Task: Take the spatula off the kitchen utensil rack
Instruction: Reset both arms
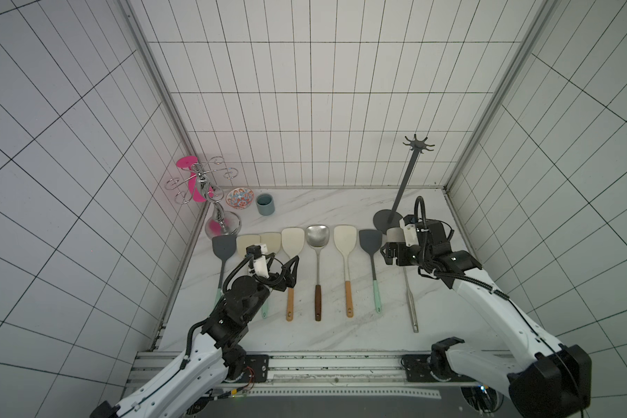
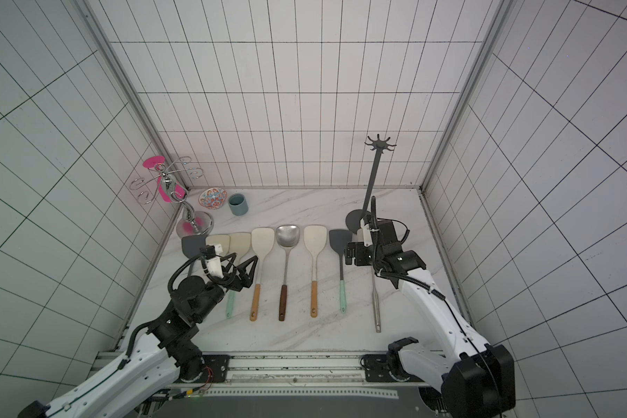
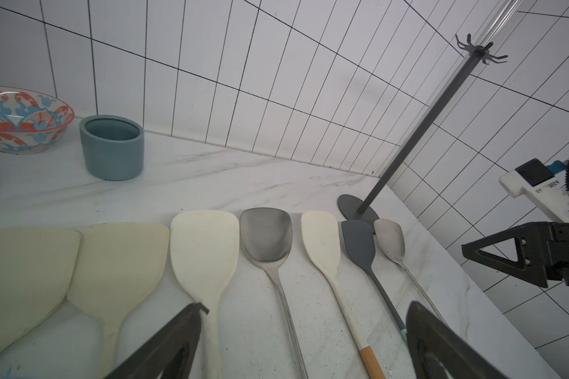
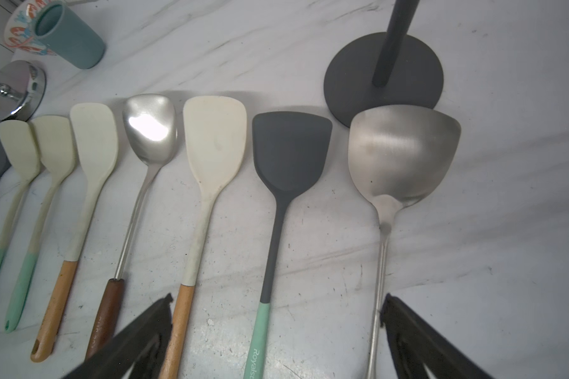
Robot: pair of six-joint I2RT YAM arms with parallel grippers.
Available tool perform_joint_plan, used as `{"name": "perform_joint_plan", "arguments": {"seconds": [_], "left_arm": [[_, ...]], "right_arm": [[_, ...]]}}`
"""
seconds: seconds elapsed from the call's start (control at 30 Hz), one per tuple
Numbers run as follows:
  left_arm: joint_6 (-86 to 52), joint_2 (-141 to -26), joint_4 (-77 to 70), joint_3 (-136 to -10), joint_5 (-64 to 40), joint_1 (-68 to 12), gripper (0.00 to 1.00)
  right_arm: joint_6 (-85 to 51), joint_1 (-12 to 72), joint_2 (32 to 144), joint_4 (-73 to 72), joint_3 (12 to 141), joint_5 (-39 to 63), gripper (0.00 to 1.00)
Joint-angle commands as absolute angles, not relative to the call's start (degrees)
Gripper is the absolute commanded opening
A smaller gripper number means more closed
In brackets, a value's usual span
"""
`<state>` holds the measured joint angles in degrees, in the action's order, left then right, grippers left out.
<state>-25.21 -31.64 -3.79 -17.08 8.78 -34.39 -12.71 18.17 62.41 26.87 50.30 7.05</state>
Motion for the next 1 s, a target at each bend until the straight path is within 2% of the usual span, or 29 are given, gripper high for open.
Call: {"name": "perform_joint_plan", "arguments": {"seconds": [0.0, 0.3, 0.5, 0.63, 0.97], "left_arm": [[-26.0, -29.1, 4.6, -19.0, 13.0, -34.6, 0.98], [-21.8, -27.0, 5.4, -19.5, 15.7, -34.9, 0.98], [-14.1, -29.3, -6.0, -15.9, 22.8, -34.1, 0.98], [-9.5, -35.1, -11.4, -16.2, 24.6, -31.2, 0.98], [-5.4, -44.8, -18.6, -16.8, 22.5, -17.8, 0.98]], "right_arm": [[-12.8, 19.0, 59.4, 21.3, 45.7, 9.6, 0.99], [-6.1, 19.2, 44.3, 6.4, 34.6, 17.9, 0.99], [-3.3, 16.7, 37.4, -0.3, 30.5, 8.7, 0.99], [-4.9, 13.3, 35.6, -1.9, 30.2, -3.1, 0.99], [-6.9, 7.3, 43.6, -18.3, 23.7, -13.7, 0.99]]}}
